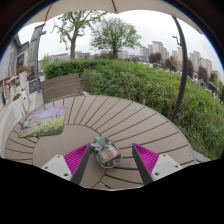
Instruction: Arrange mouse
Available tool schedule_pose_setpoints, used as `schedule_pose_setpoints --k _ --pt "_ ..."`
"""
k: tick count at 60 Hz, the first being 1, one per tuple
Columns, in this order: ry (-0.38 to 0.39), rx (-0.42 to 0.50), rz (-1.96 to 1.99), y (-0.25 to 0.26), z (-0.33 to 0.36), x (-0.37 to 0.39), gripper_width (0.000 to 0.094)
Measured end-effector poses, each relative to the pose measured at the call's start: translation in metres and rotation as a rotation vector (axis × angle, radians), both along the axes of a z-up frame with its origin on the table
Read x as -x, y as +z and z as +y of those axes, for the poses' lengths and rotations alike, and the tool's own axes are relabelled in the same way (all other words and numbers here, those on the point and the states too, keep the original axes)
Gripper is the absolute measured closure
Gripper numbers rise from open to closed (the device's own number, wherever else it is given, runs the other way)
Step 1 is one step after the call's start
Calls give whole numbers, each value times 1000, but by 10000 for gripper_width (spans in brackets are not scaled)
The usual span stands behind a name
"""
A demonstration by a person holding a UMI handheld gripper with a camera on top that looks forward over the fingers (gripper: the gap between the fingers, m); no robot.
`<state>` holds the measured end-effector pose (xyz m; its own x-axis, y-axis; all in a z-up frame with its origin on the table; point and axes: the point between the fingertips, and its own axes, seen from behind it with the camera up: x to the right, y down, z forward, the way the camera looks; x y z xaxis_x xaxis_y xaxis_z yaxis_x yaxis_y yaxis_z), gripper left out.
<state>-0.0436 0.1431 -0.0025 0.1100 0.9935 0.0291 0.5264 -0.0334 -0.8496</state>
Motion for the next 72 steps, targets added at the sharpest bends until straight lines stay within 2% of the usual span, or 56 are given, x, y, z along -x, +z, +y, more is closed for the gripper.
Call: schedule_pose_setpoints --k 14,18,22,24,25,26,31,36,45,55,62,72 --pt "-40 -1 -45 -10 16 22 85" --pt "-37 -10 -48 -11 16 23 116" --pt "-20 -17 -54 -13 15 25 213" --pt "-5 -18 -56 -15 11 26 333" --pt "6 -18 -59 -16 8 26 441" --pt "8 -22 -66 -16 9 27 482" --pt "-2 -40 -80 -13 9 26 524" --pt "-31 -10 -70 5 6 31 540" --pt "-32 30 -32 70 -40 60 541" --pt "36 86 27 124 -150 107 540" --pt "80 78 6 103 -231 136 541" --pt "85 55 -80 27 -298 159 541"
